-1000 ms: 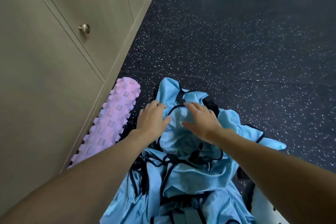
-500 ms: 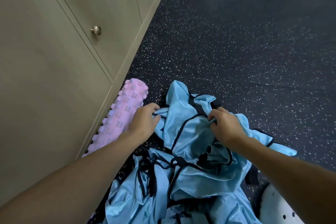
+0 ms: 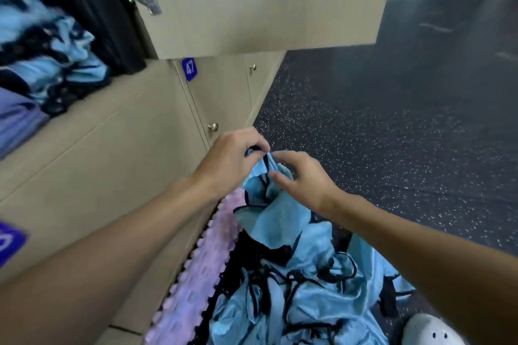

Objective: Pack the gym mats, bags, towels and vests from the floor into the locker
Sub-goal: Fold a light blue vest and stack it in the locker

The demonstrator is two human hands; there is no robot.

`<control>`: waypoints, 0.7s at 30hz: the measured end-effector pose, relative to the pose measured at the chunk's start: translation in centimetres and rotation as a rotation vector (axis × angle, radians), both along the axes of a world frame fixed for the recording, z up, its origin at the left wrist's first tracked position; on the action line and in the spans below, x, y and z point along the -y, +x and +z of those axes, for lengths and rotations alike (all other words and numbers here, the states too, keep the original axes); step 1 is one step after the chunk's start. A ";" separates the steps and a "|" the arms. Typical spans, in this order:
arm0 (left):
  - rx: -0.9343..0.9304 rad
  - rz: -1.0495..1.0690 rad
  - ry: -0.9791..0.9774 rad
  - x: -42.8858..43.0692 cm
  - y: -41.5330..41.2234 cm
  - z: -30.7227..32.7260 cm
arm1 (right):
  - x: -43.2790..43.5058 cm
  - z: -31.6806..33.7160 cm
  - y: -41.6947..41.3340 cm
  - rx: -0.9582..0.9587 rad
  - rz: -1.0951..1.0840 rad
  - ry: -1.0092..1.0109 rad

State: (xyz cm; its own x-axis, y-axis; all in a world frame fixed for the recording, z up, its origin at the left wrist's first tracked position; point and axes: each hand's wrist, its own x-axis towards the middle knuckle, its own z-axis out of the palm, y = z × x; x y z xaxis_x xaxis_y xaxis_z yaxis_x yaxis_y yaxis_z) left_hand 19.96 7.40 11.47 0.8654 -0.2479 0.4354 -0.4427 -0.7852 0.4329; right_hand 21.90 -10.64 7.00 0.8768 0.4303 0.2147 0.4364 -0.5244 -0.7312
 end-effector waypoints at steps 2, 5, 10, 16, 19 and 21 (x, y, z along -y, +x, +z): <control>0.028 -0.010 0.015 -0.8 -1.6 3.9 | -0.6 3.5 -0.8 0.038 0.010 -0.010; 0.047 0.015 0.031 -1.8 -4.4 8.9 | -1.2 8.4 -2.3 0.080 0.003 -0.015; 0.006 0.186 -0.012 -3.2 -9.4 15.9 | -1.3 15.8 -5.4 0.215 -0.001 0.031; -0.079 0.184 -0.100 -3.7 -15.3 19.6 | -1.2 19.0 -8.7 0.234 -0.023 0.060; -0.049 0.239 -0.101 -4.1 -17.1 19.4 | -1.8 19.3 -9.9 0.237 0.004 0.039; -0.008 0.266 -0.083 -4.4 -17.8 19.1 | -2.1 19.3 -10.5 0.246 0.011 0.029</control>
State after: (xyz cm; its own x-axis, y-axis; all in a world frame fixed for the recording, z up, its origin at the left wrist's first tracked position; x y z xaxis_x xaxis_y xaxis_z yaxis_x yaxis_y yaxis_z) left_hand 2.13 11.83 30.60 0.8986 0.0244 0.4380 -0.2225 -0.8351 0.5030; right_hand 11.44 -8.55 26.34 0.7920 0.4298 0.4336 0.6085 -0.4986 -0.6173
